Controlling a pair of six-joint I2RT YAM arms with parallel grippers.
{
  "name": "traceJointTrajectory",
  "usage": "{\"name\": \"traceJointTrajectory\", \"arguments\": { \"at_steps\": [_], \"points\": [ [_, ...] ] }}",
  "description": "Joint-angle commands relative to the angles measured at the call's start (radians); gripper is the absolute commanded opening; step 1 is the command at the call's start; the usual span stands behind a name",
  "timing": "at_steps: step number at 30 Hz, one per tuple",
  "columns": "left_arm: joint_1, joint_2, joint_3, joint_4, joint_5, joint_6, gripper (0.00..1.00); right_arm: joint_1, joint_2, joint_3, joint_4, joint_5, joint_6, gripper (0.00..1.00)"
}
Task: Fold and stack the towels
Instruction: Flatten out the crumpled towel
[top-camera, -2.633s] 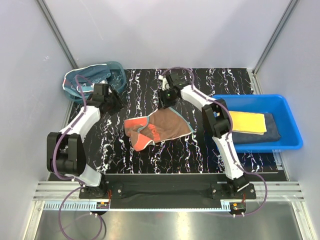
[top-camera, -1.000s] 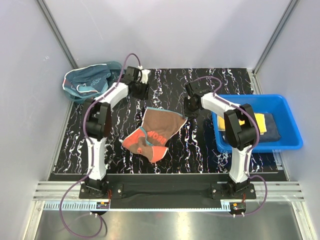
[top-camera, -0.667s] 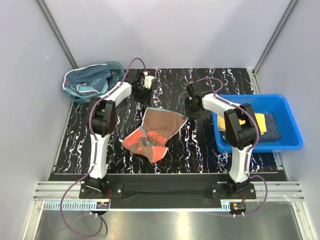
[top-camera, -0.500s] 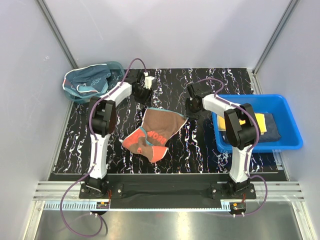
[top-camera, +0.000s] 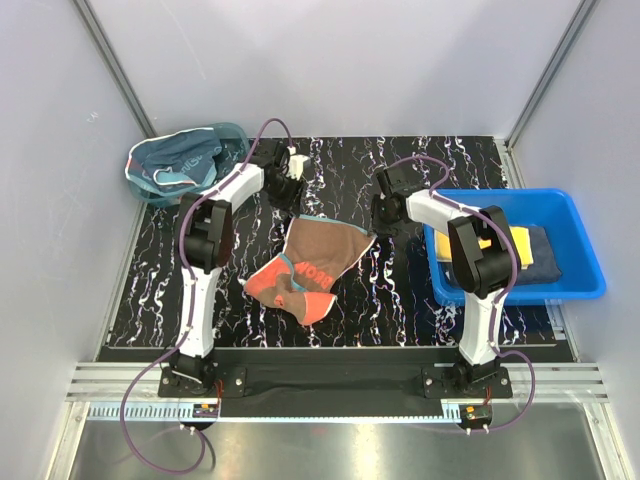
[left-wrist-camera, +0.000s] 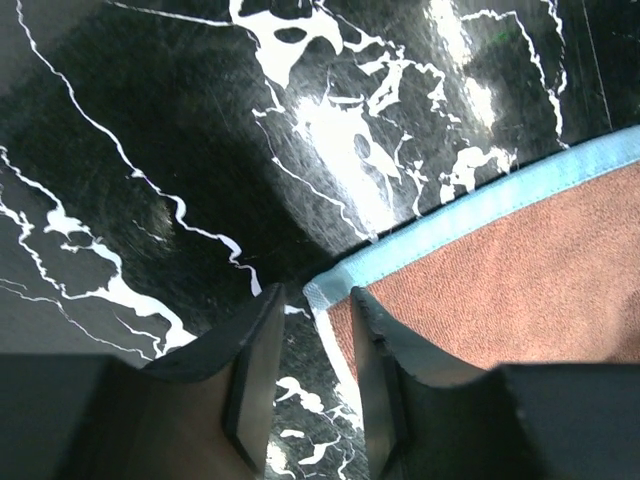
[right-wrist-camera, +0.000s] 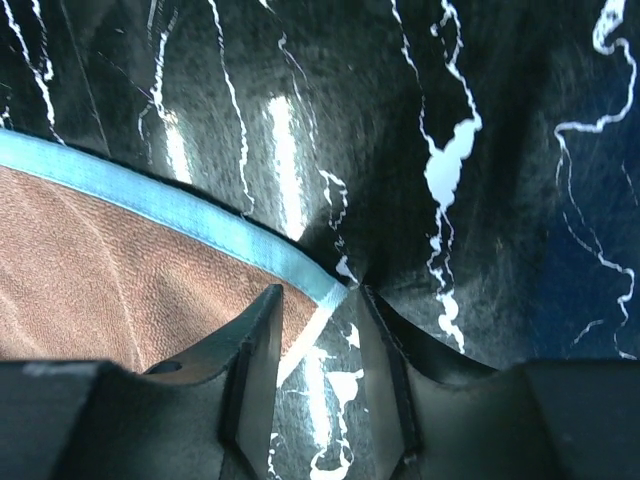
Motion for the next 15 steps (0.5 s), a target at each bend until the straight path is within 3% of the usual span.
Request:
{"name": "traceJointTrajectory", "arguments": {
  "at_steps": [1,8,11,15],
  "points": [
    [0.001,0.022,0.047,-0.011,-0.019,-0.014,0.37,-0.003,0.050,-0.006,0.032,-0.002,-0.034,0.42],
    [-0.018,0.058,0.081,-0.052,0.002,-0.011,0.33,-0.004,0.063,-0.019,0.040,-0.005,-0.044,0.37],
    [-0.029,0.068,0.081,-0.087,-0.059,-0.010,0.31,-0.003,0.066,-0.019,0.035,-0.010,-0.049,0.34],
    [-0.030,0.062,0.054,-0.077,-0.050,-0.034,0.15,-0.003,0.072,-0.019,0.049,-0.024,-0.058,0.21]
  ]
}}
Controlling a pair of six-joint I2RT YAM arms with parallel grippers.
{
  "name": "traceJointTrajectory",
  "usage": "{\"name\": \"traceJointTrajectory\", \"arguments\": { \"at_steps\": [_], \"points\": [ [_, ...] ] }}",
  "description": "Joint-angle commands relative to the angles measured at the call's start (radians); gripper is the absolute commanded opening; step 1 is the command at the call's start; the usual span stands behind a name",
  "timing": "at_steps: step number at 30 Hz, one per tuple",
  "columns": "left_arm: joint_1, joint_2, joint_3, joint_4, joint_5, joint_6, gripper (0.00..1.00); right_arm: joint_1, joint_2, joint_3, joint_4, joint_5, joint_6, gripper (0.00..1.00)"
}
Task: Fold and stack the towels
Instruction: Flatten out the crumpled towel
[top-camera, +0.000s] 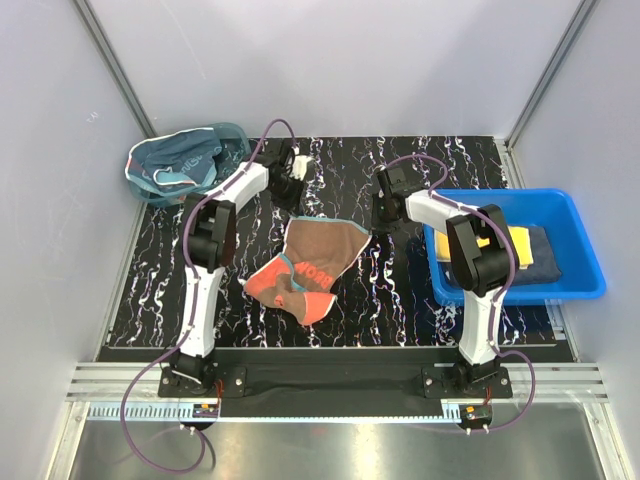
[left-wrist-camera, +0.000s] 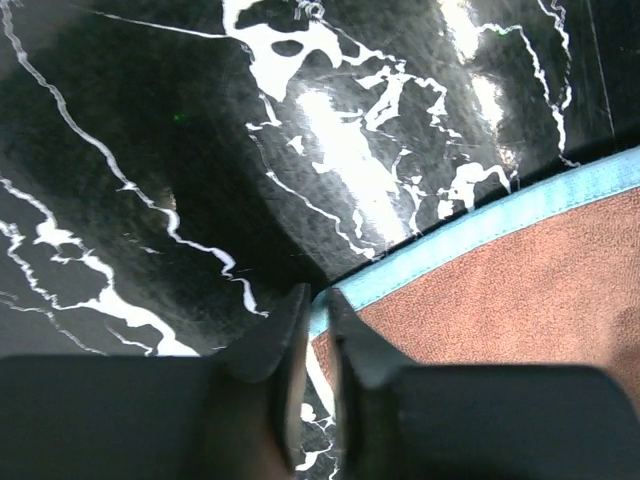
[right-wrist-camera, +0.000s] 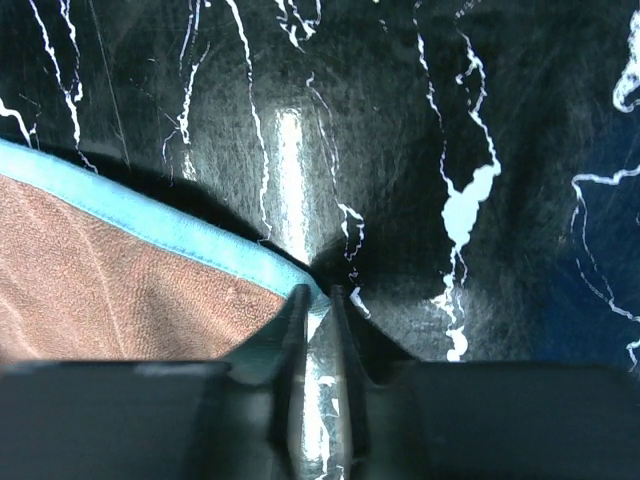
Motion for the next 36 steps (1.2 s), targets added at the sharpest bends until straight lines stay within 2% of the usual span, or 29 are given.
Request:
{"name": "traceJointTrajectory", "arguments": {
  "at_steps": [1,2,4,14,21,30,33,36],
  "points": [
    [-0.010,0.025,-0.007,-0.033,-0.020,-0.016,0.11,-0.001,0.061,-0.018,-0.014,-0.005,-0.029,0.14],
    [-0.010,0.019,-0.011,-0.041,-0.020,-0.025,0.00,-0.001,0.062,-0.011,-0.013,-0.016,-0.042,0.10],
    [-0.010,0.005,-0.030,-0.039,-0.005,-0.029,0.00,0.001,0.065,0.000,-0.017,-0.024,-0.056,0.00],
    [-0.010,-0.214,-0.116,-0.016,-0.013,-0.069,0.00,-0.001,-0.086,0.086,-0.051,0.005,-0.150,0.00],
    [-0.016,-0.360,-0.039,-0.046,-0.074,-0.088,0.00,-0.001,-0.251,0.141,-0.043,0.061,-0.211,0.00],
    [-0.054,-0.585,0.070,-0.061,-0.108,-0.083,0.00,-0.002,-0.436,0.368,-0.100,0.110,-0.285,0.00],
    [-0.097,-0.699,0.012,-0.052,-0.134,-0.076,0.00,-0.001,-0.560,0.344,-0.109,0.072,-0.302,0.00],
    [-0.161,-0.830,-0.068,-0.039,-0.154,-0.069,0.00,-0.001,-0.719,0.231,-0.102,-0.016,-0.313,0.00]
  ]
}}
